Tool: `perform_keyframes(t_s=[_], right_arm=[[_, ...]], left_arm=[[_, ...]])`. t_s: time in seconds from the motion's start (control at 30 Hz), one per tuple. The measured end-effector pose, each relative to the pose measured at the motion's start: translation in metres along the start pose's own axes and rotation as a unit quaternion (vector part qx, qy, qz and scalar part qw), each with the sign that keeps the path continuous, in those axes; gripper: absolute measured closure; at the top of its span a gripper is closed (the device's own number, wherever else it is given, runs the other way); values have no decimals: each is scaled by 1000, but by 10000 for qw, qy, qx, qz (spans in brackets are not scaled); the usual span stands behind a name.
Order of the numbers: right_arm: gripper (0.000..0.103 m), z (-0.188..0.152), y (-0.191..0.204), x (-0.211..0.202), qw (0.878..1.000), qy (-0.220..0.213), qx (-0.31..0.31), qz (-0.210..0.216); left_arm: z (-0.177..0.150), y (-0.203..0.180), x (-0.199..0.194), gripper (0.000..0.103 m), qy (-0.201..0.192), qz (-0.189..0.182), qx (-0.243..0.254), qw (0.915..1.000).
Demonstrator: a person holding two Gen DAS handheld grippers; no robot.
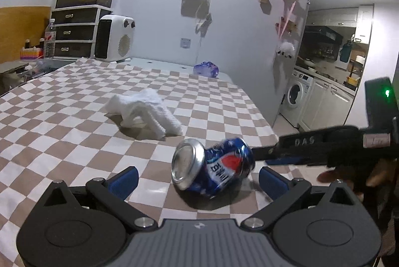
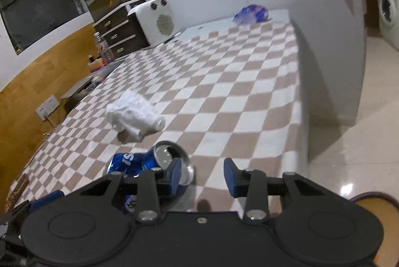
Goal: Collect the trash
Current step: 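Lower the can to the table and grasp it with the left tool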
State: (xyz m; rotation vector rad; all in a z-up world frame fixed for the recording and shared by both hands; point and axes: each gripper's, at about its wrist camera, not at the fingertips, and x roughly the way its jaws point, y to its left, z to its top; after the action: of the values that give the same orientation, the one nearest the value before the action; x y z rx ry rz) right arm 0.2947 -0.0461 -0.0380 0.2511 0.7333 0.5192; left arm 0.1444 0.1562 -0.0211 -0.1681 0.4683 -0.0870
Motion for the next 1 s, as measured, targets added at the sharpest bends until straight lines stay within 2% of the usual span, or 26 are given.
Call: perform_keyframes(t_s=[0.13,0.33,0.43,0.53,0.63,0.83,1.0], right_arm=[[68,-11,7,1,9987,210,33,474],[68,-22,21,-3,9908,572,141,1220],[68,-21,21,-11,9914,530,170,1183],[68,-17,17,-18,9933,435,180,1056],[68,-13,13,-26,9945,330,151,982],[66,-8,3,-36,9964,156,143,827],[61,-3,0,-35,9975,130,72,694]], left_arm=[[3,5,-7,2,-78,14,-25,10000],[7,-3,-6,2,43,211,483,9986],[11,-12,1,1,143,157,904,9957],[20,-22,15,1,294,95,1464,9887],[28,-28,31,1,503,-15,1749,9833],[35,-31,63,1,1026,-89,1872,9769],[38,-22,83,2,1420,-104,1662,9758]])
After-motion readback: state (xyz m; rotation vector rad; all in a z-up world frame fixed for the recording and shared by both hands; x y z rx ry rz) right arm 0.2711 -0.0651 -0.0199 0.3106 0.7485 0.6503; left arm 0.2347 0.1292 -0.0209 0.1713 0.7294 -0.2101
